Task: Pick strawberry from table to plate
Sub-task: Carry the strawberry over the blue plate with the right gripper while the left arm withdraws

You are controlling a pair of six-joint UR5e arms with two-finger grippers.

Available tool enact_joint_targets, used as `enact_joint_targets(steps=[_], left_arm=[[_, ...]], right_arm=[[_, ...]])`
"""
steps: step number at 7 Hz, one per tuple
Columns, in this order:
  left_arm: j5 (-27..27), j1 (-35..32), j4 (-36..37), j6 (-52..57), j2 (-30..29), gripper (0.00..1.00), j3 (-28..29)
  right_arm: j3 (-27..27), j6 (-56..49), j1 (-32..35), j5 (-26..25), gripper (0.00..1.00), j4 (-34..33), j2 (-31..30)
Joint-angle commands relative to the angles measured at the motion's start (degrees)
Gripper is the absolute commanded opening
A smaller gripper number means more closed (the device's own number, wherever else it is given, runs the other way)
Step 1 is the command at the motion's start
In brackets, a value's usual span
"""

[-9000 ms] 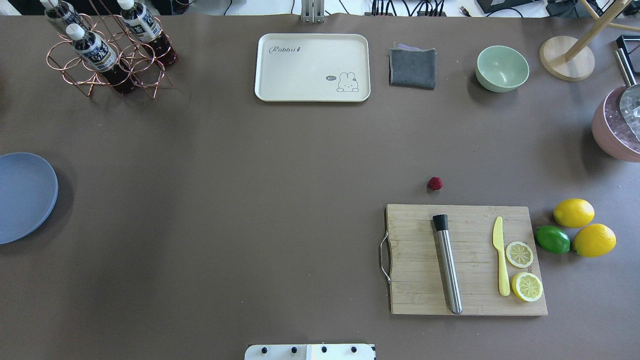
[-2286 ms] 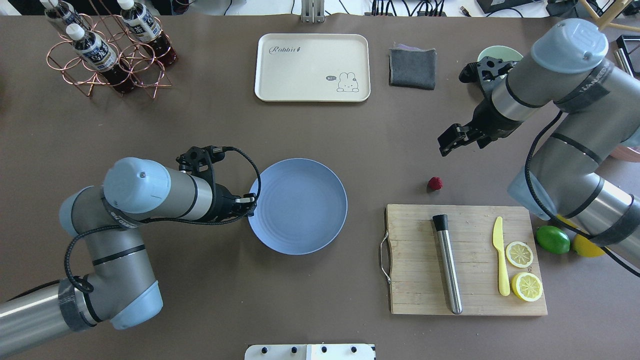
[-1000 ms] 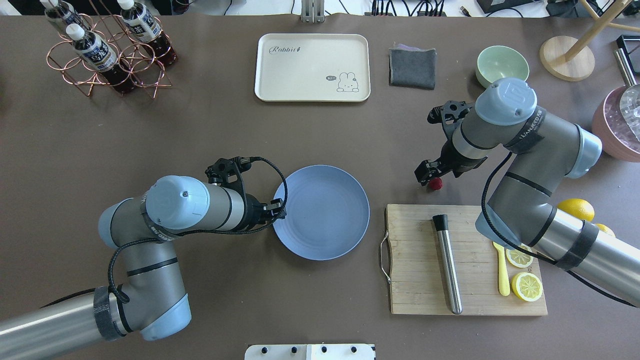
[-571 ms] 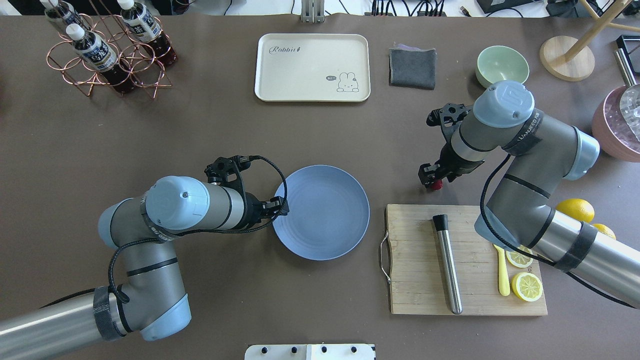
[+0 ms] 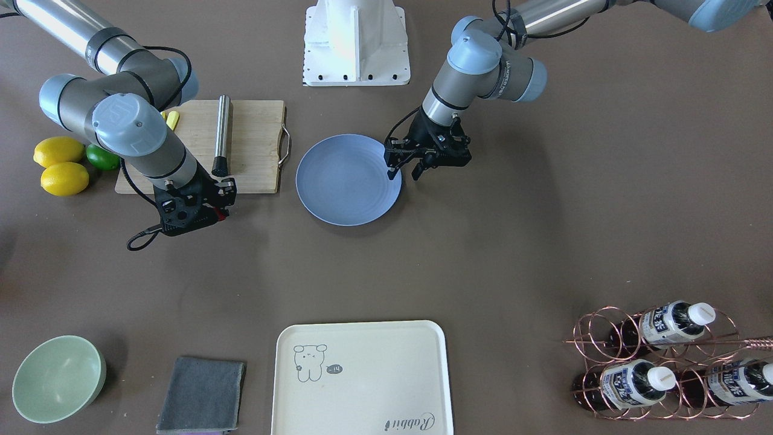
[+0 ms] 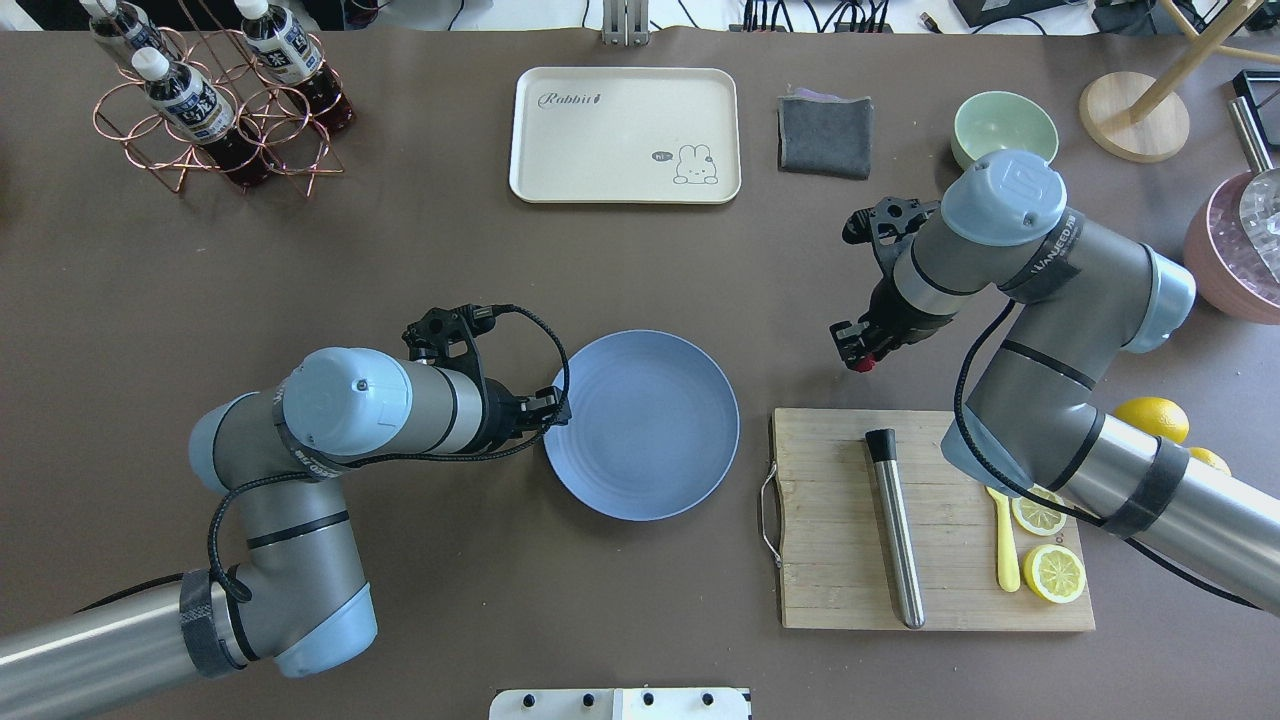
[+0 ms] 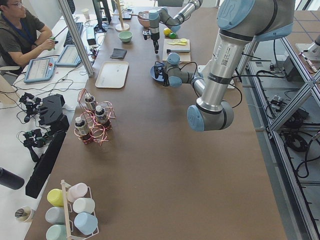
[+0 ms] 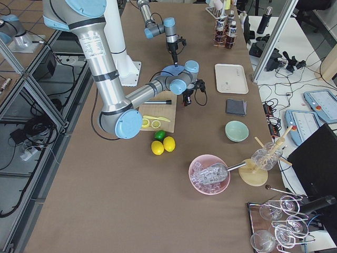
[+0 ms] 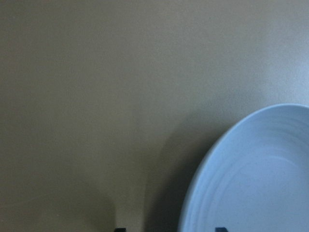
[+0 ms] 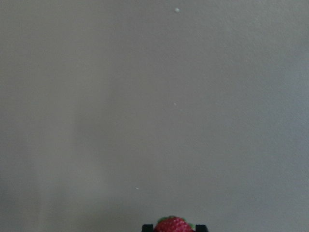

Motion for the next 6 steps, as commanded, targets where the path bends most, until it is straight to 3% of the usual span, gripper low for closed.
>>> enact_joint_targets(steps=[1,3,5,6], left_arm=[[-6.49,-6.98,-0.02,5.57,2.62,0.65,-0.84],[-13.98,-14.81,-0.10,14.80,6.59,0.72,-1.11],[-18.38,-20.53,-0.45,23.41,10.89,0.72,-1.02],[-20.84,-23.69,-0.46,28.07,12.91,0.78,-1.10]], right_arm=[[0.37,4.98,0.04,0.24,0.00,-0.70,5.07],[-0.24,14.55,-4.25,-0.64,0.00,-0.62,9.99],[-1.64,19.93,-9.08,-5.28,0.00,-0.27,12.65],[-3.56,20.56,-10.41,-6.61,0.00,-0.01,13.96]])
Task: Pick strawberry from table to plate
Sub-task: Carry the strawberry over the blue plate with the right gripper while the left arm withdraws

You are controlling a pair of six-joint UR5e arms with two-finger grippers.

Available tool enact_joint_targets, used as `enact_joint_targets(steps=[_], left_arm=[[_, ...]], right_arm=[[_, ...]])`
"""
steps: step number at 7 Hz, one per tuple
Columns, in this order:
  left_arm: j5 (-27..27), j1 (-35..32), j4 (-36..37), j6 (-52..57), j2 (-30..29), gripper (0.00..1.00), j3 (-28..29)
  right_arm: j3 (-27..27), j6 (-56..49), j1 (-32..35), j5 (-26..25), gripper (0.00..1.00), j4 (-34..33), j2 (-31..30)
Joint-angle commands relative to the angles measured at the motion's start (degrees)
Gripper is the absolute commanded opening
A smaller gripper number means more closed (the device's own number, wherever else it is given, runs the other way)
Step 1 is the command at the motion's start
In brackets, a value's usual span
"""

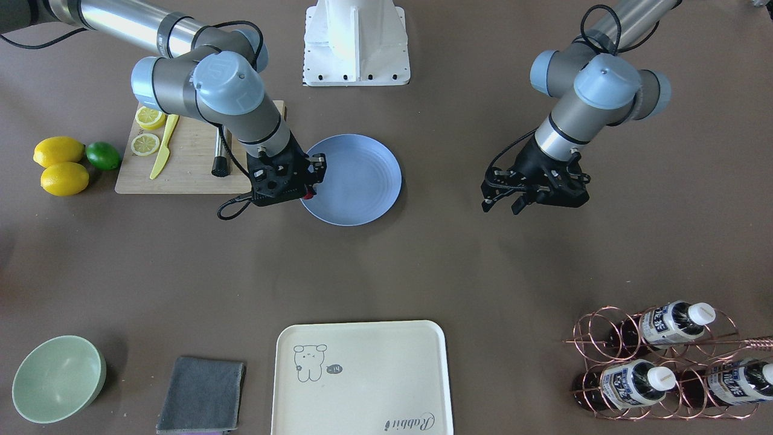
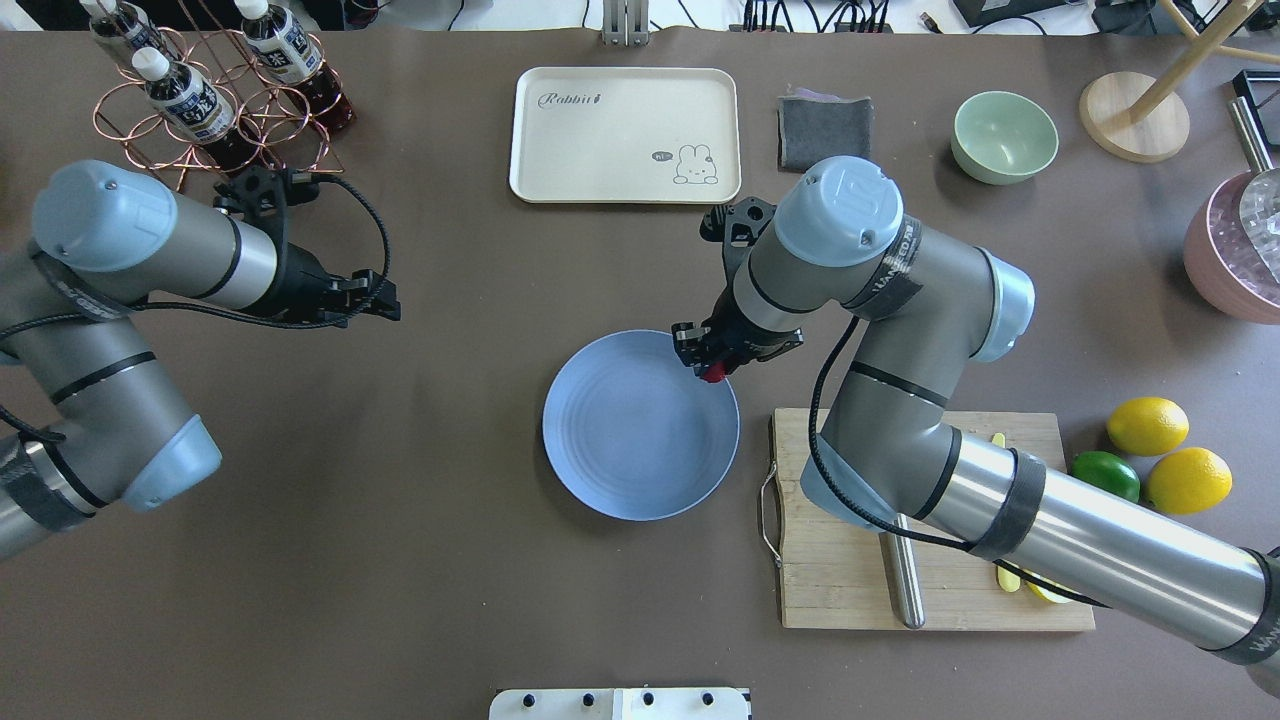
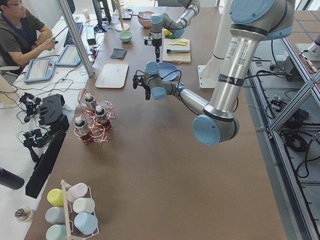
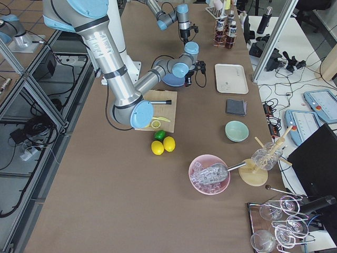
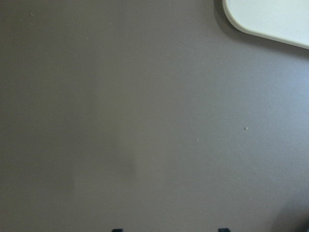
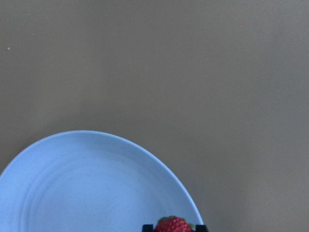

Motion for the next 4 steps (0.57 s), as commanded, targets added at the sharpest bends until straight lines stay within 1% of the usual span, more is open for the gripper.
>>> enact_joint_targets(steps=[1,2,4], left_arm=[[-6.46,-7.25,-0.19,9.38,4.62,0.80,-0.06],[-8.32,-9.55,-0.01,13.51,5.77,0.82,0.20],[-8.43,-10.10,0.08,15.04,6.40,0.84,0.29]], right_arm=[[-3.49,3.86,-4.03,-4.41,0.00,0.41,3.24],[-3.67,4.66,-5.53,-5.73,0.00,0.41,3.43],[-4.03,4.84,-7.03,-7.58,0.00,0.41,3.26]])
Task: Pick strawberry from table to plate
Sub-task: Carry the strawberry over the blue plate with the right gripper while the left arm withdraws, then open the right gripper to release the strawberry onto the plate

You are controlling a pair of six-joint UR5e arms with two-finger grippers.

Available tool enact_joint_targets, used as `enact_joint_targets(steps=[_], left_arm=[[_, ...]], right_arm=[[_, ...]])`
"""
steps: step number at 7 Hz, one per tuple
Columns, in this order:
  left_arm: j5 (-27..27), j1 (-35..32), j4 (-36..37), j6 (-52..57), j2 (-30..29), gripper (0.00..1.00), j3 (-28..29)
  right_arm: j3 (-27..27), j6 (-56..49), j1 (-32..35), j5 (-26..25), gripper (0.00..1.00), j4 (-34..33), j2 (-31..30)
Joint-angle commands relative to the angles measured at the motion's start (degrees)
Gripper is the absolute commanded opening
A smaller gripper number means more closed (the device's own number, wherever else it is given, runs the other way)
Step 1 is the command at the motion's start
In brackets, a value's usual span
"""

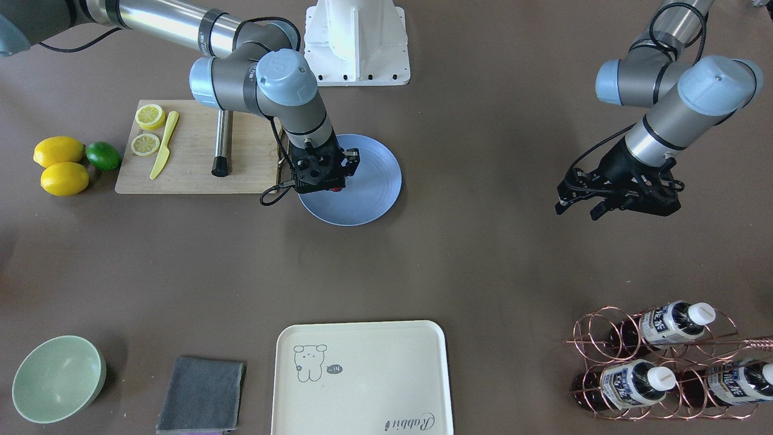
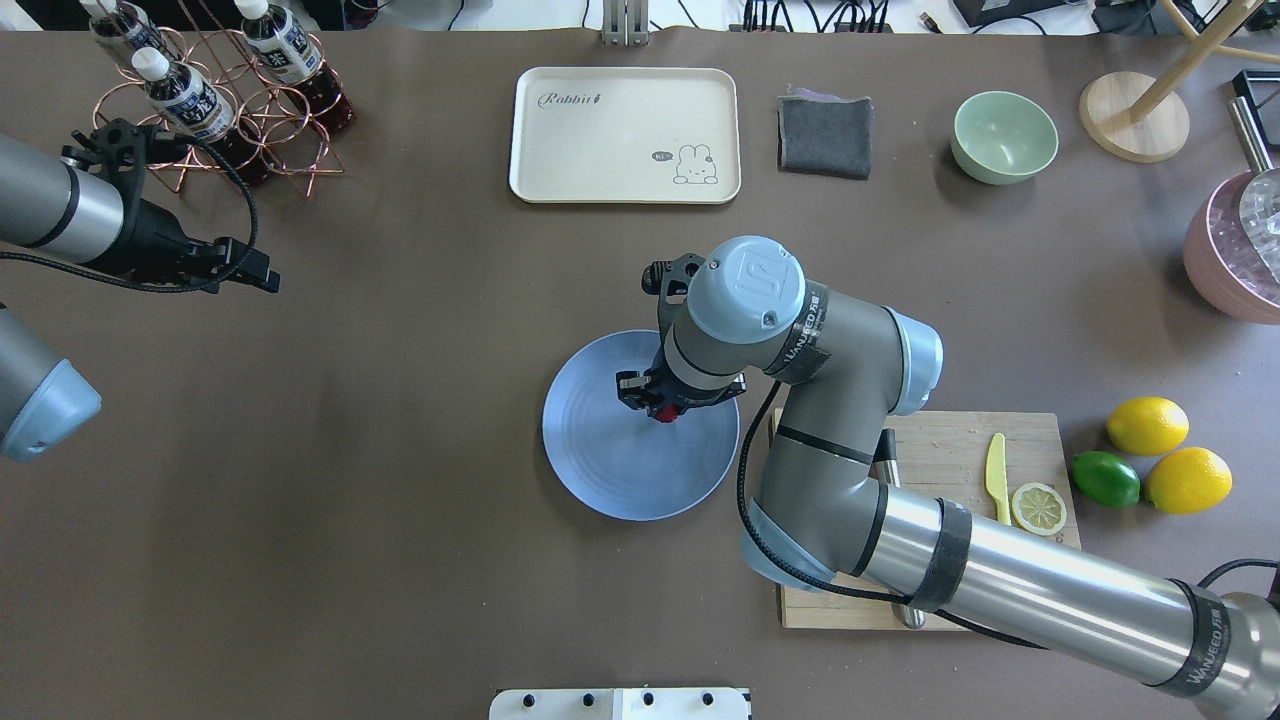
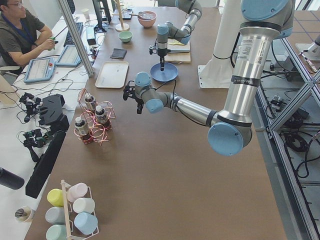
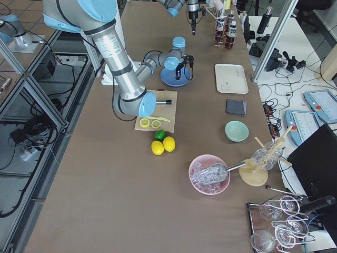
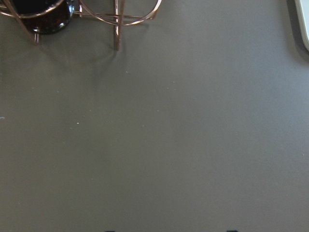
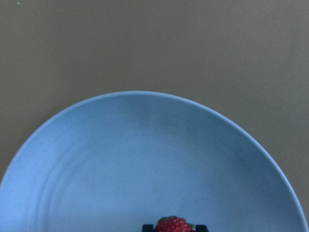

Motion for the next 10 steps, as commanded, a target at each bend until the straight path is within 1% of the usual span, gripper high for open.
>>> enact_joint_targets(steps=[1,2,3,4,6,7,8,9,10], left_arm=[[-0.36,-0.58,-0.08,1.06,0.73,0.85,0.02],[-0.27,-0.58,-0.08,1.06,0.82,0.86,0.20],[-0.19,-0.58,-0.25,1.06,1.08,0.87,0.11],[-0.18,-0.58,-0.26,0.97,1.17,0.88,0.11],[-0.01,-0.58,-0.17,0.80,1.17,0.90,0.37],[-0.10,-0.58,0.18,0.79,1.17,0.90,0.64],[-0.18,-0.58,0.71,0.53,1.17,0.90,0.73],[-0.36,-1.36,5.50,1.84,1.34,0.90,0.12],[-0.53,-4.93,9.11,8.90,2.13,0.90,-0.24]], right_arm=[[-0.31,0.22,-1.25,-1.29,0.00,0.01,0.05],[-0.31,0.22,-1.43,-1.29,0.00,0.01,0.06],[-0.31,0.22,-1.43,-1.29,0.37,0.10,0.23],[-0.14,0.13,-1.43,-1.29,0.99,0.18,0.23],[0.91,0.31,-1.17,-1.38,1.00,0.19,0.58],[2.92,0.31,1.01,-0.60,1.00,-0.16,0.23],[6.24,-0.30,5.64,2.98,1.00,-0.86,-1.86],[9.50,-1.44,13.09,10.50,1.00,-0.87,-6.49],[10.92,-8.84,20.99,17.10,1.00,-0.96,-11.06]])
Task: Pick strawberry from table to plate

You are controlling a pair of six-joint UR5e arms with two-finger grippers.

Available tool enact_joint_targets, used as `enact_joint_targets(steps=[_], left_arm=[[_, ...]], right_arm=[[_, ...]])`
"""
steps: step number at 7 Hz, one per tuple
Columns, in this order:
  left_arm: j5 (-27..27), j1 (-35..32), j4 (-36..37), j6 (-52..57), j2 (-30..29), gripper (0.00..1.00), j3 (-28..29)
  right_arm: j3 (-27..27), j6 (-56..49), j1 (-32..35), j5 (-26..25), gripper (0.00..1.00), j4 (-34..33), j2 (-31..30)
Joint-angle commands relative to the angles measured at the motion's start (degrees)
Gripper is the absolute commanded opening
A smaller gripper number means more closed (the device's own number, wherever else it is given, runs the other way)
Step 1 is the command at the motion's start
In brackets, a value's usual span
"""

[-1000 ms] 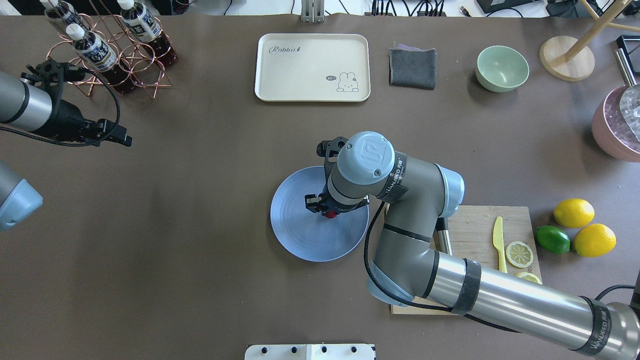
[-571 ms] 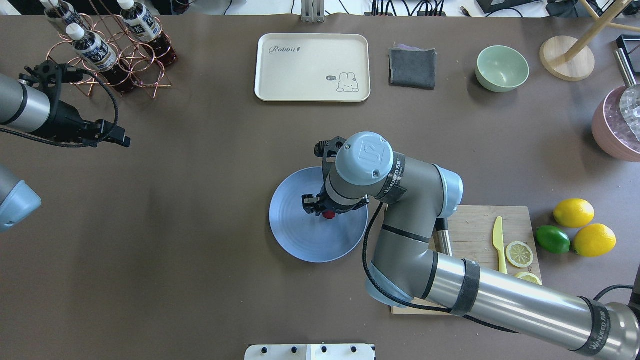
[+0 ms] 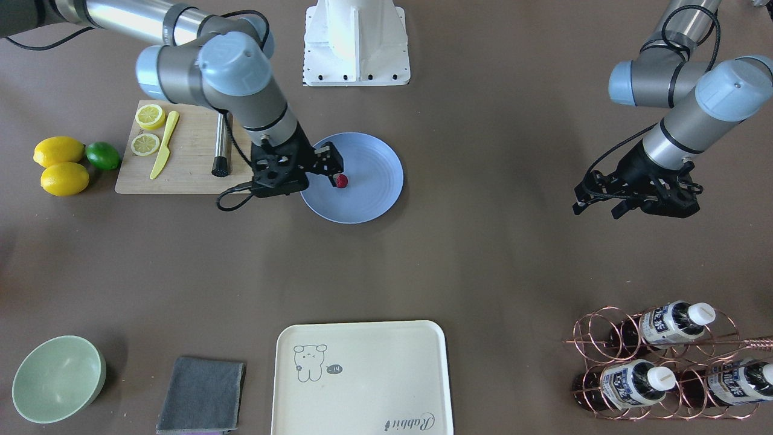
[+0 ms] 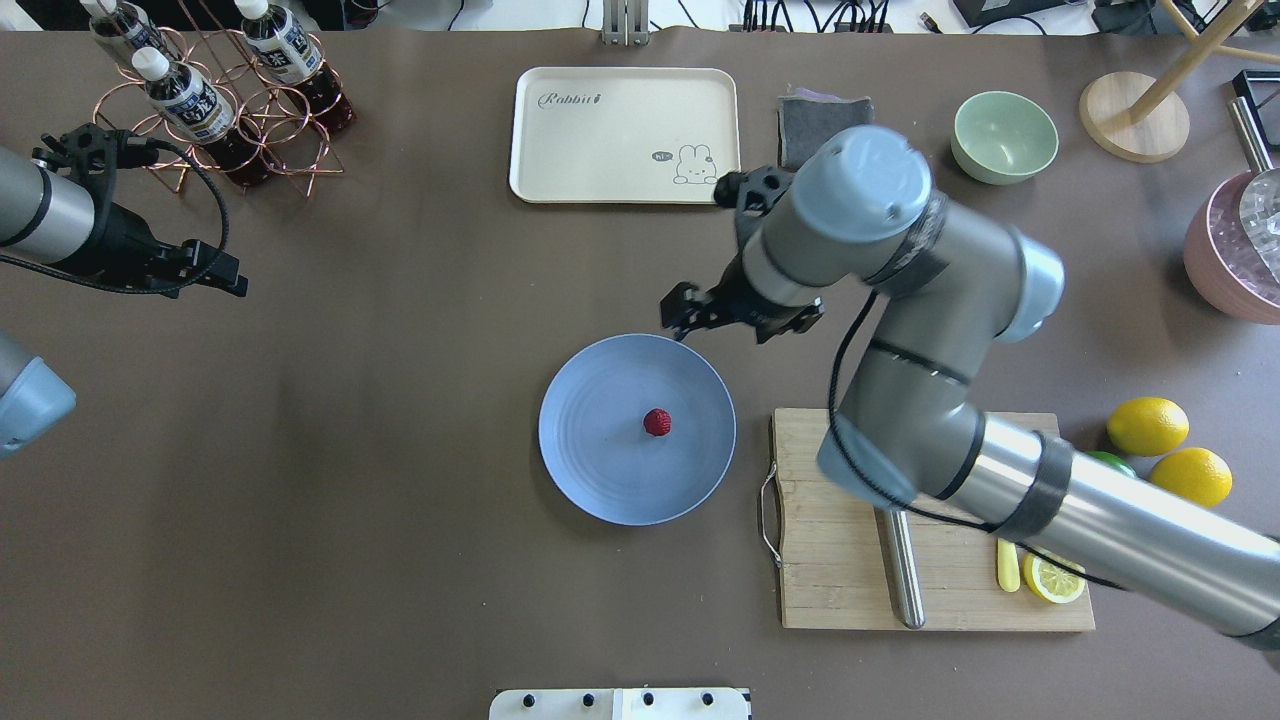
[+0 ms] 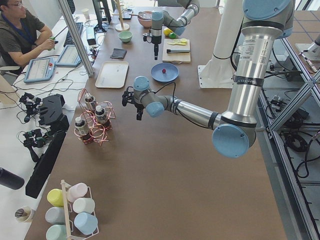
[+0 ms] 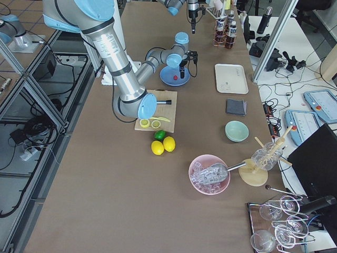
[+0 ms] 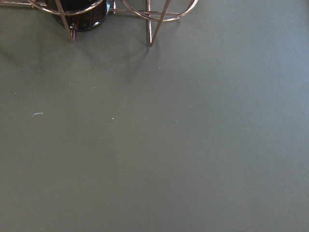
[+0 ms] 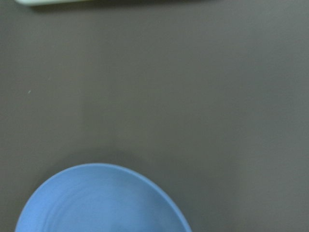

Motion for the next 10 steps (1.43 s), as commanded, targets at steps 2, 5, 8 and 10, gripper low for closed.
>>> enact_joint_targets(steps=[2,5,8,10], left_arm=[[-5.45,-12.42,13.89,23.79,3.29,0.90,-0.61],[-12.07,-26.33,33.32,50.89,4.43,0.91,0.08],[-12.15,-30.12,34.79,52.97,7.59,0.97,0.97],[-11.89,-30.40,34.70,53.15,7.51,0.97,0.97]], right_arm=[[2.54,-27.83,19.37,12.52,1.00,-0.17,-16.30],[0.86,-64.20,37.82,17.37,1.00,-13.44,-26.28],[-8.32,-88.46,50.84,14.91,1.00,-24.60,-25.85],[-9.95,-89.11,52.55,13.69,1.00,-24.43,-26.73]])
